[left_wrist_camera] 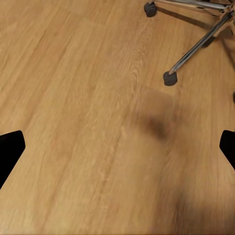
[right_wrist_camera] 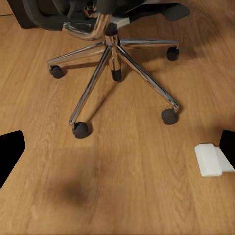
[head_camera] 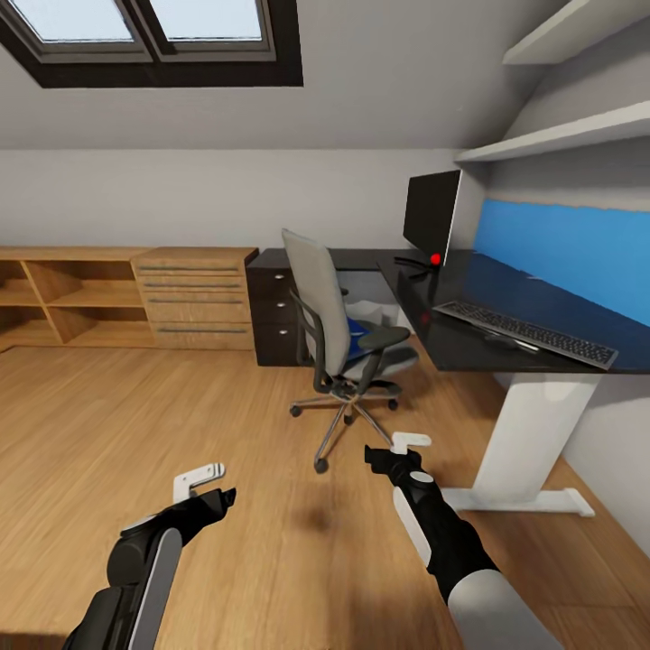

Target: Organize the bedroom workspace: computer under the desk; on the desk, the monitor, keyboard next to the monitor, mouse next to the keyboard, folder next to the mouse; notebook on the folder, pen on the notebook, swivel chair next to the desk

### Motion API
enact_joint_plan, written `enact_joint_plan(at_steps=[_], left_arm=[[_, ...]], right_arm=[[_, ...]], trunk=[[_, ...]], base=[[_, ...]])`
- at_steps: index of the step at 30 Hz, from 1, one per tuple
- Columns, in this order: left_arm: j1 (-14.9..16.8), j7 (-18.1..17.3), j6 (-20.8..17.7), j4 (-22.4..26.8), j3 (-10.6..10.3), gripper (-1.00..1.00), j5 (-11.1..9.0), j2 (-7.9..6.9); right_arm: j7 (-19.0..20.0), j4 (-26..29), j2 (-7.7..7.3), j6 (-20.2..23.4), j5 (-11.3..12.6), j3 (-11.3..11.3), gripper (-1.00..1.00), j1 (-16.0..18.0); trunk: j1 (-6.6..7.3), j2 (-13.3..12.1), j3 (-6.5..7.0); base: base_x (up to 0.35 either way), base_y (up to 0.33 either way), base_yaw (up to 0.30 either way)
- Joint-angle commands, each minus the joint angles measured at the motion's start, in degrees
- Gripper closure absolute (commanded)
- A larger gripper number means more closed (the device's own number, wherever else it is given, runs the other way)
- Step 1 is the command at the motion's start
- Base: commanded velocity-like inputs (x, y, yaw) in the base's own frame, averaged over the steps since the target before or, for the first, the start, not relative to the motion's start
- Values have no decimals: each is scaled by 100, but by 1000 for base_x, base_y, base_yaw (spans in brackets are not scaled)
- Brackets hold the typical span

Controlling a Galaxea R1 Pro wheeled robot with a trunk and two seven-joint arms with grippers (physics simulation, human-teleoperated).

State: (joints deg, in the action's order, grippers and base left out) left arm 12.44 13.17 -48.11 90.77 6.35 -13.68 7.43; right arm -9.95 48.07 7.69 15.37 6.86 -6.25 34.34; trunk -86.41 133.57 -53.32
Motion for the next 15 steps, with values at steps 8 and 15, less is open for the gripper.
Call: enact_joint_plan(at_steps=[8,15], left_arm=[[4,45,-22,-15,7,-100,-56,12],[4,45,-23,-21,7,-100,-56,13]], right_arm=[[-51,9,-4,20,61,-19,-100,3],[-51,9,-4,19,61,-23,-100,3]], trunk=[[-175,325,-150],[-329,606,-276]], base=[[0,0,0],[0,0,0]])
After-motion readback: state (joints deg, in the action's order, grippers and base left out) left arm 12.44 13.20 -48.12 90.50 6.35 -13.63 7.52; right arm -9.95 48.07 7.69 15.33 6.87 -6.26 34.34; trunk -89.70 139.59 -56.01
